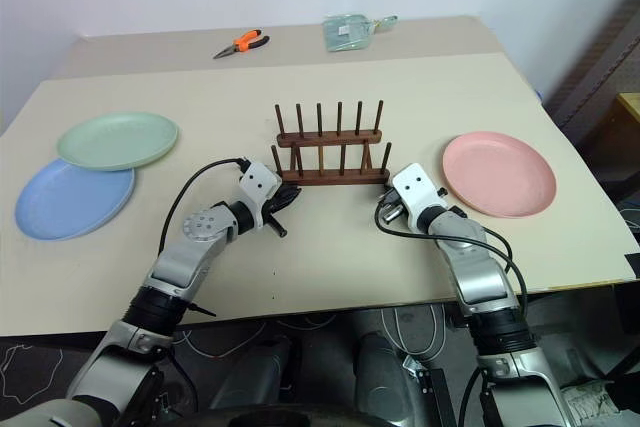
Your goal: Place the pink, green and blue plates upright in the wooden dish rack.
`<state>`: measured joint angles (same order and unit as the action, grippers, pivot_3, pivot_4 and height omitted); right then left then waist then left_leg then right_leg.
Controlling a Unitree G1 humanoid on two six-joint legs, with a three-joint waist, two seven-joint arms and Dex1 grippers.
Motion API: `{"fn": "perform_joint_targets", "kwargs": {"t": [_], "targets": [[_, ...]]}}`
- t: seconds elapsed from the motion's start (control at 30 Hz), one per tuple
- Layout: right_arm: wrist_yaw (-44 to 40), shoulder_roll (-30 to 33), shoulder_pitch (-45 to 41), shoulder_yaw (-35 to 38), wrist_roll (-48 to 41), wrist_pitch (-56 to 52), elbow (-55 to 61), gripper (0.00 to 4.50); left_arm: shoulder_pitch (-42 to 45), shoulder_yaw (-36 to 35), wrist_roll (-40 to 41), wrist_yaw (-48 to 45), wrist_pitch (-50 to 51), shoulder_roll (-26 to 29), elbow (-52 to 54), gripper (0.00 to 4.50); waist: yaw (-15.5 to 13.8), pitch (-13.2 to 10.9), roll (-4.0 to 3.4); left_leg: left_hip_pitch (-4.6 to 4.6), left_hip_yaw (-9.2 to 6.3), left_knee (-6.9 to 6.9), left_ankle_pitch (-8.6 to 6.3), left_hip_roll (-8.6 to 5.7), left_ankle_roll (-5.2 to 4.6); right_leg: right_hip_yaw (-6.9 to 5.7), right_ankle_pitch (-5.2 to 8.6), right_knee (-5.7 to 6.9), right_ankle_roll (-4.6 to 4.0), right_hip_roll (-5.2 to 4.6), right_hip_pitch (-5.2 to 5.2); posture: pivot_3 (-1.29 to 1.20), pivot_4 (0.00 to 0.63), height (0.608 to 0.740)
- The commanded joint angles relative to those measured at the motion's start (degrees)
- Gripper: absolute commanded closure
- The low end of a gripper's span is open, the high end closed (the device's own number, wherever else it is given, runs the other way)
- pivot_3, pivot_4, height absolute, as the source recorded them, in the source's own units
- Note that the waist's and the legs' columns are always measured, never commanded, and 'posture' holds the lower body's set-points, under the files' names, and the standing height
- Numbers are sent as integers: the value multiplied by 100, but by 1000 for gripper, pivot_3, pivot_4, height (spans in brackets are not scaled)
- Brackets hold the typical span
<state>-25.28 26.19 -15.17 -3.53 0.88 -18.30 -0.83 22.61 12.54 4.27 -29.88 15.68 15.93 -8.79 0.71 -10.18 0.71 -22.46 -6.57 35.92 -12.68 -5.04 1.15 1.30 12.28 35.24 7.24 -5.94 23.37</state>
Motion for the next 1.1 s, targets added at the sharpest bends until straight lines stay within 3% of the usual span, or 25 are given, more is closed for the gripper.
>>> {"fn": "perform_joint_targets", "kwargs": {"t": [0.03, 0.1, 0.23, 0.37, 0.47, 0.6, 0.63, 0.77, 0.87, 0.97, 1.1], "targets": [[-80, 623, 338, 470, 161, 209, 797, 2272, -269, -63, 106, -297, 39, 149, 227, 4216, -9, 0, -1, -1, -1, 0, -1, -1, 0, 0, 2, 0, 3, -1, 1, 0, 150, 732], [-46, 985, 612, 740, 279, 122, 1121, 1249, -410, -112, 377, -576, 42, 151, 597, 4216, -13, -1, -2, -3, 0, 0, -10, -2, -1, 0, 5, -1, 8, -2, 2, 0, 150, 732], [-96, 1429, 1054, 1074, 381, -271, 1446, 1249, -503, -174, 893, -1016, 233, 115, 1174, 4216, -11, -4, 0, -5, 0, 2, -19, 0, -1, 1, 14, -3, -1, -3, 3, 0, 150, 732], [134, 1457, 1051, 1017, 633, -522, 1085, 1249, -408, -117, 1122, -1276, 397, 61, 1425, 4216, 0, -4, -1, -6, 4, 5, -19, 4, -1, 1, 18, -3, -7, -3, 2, 0, 150, 732], [329, 1351, 873, 994, 715, -680, 710, 2090, -304, -80, 1149, -1327, 439, 13, 1477, 4216, -7, -5, -1, -7, 5, 6, -19, 2, -1, 1, 18, -5, -8, -4, 2, 0, 150, 732], [333, 1267, 726, 1036, 628, -741, 592, 4226, -265, -105, 1164, -1329, 508, -12, 1538, 4216, -11, -7, -2, -8, 5, 4, -19, 2, -3, 1, 18, -7, -7, -4, 2, 0, 150, 732], [304, 1280, 711, 1028, 629, -711, 607, 4448, -288, -107, 1152, -1332, 509, 4, 1563, 4216, -12, -7, -2, -9, 4, 4, -19, 2, -3, 1, 18, -8, -7, -4, 2, 0, 150, 732], [173, 1344, 542, 1123, 489, -138, 1086, 4448, -441, -176, 1073, -1299, 447, 141, 1628, 4216, -5, -11, -6, -10, 3, 4, -20, 1, -3, 1, 19, -10, -6, -4, 2, 0, 150, 732], [0, 1005, 16, 1484, -388, -114, 1741, 4448, -507, -356, 1118, -1167, 401, 184, 1612, 4216, 43, -31, -25, -10, 6, 4, -20, 3, -4, 4, 18, -9, -6, -3, 4, 0, 150, 732], [-6, 220, -820, 2055, -2417, -1135, 2623, 4448, -575, -530, 1216, -1140, 380, 233, 1648, 4216, 41, -43, -30, -9, 3, 6, -20, 10, -3, 5, 17, -5, -7, 4, 7, 0, 150, 732], [643, -555, -1588, 2535, -4942, -2274, 3178, 4448, -595, -563, 1206, -1156, 346, 280, 1636, 4216, -56, -45, -18, -17, -19, 0, -21, 8, -5, -7, 13, -9, -1, 5, 7, 0, 150, 732]]}}
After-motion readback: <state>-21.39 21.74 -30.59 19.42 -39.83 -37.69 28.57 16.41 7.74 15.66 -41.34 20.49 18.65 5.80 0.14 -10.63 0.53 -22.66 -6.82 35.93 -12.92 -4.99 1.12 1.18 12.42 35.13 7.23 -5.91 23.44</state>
